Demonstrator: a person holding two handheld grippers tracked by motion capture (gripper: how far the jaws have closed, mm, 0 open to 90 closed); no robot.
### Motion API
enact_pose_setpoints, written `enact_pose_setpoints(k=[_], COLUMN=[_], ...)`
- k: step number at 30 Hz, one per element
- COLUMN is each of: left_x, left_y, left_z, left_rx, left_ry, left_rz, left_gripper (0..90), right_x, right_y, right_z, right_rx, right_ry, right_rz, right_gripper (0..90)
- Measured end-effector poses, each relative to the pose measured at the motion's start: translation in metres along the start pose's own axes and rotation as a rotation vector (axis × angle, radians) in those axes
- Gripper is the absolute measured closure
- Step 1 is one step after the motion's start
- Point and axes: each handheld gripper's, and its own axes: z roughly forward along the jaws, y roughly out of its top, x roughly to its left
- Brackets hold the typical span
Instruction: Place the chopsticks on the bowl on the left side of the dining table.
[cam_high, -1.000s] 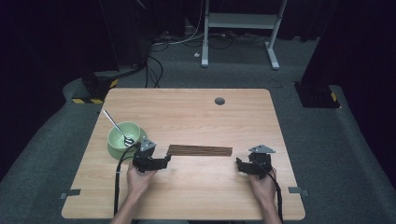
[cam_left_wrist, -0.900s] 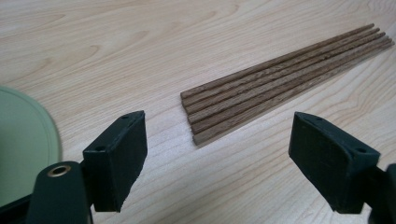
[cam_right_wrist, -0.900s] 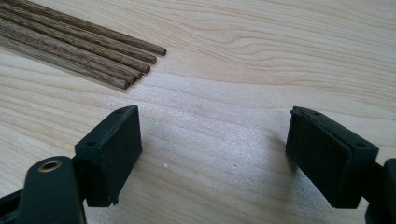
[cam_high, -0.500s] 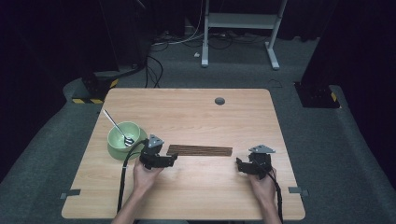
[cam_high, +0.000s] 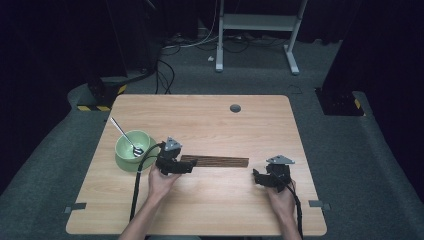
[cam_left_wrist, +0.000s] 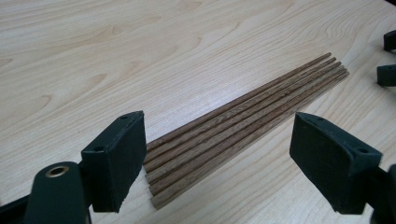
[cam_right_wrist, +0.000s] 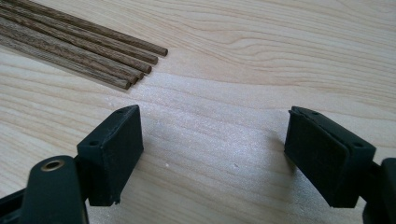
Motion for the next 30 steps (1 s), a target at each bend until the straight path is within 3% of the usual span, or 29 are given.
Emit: enact_pose_setpoints(k=[11,24,27,30], left_x=[-0.008,-0.023,-0.025,-0.027], left_y=[0.02,0.035,0.037,0.037], left_z=[0.023,0.041,0.053,0.061], left_rx=[0.024,0.056,0.073,0.084], left_ry=[-0.049,-0.065,-0.063,-0.069], left_rz=[0.015,0.068,0.086,0.073], left_gripper=[18.3,19.7,20.2,20.7], right_x=[0.0,0.0,0.0,0.0], right_y=[0.0,0.0,0.0,0.0], right_z=[0.0,0.0,0.0,0.0], right_rx=[0.0,0.0,0.0,0.0], right_ry=[0.0,0.0,0.0,0.0], right_rz=[-0.001,-0.001,-0.001,-0.001], right_gripper=[19.0,19.0,19.0,19.0])
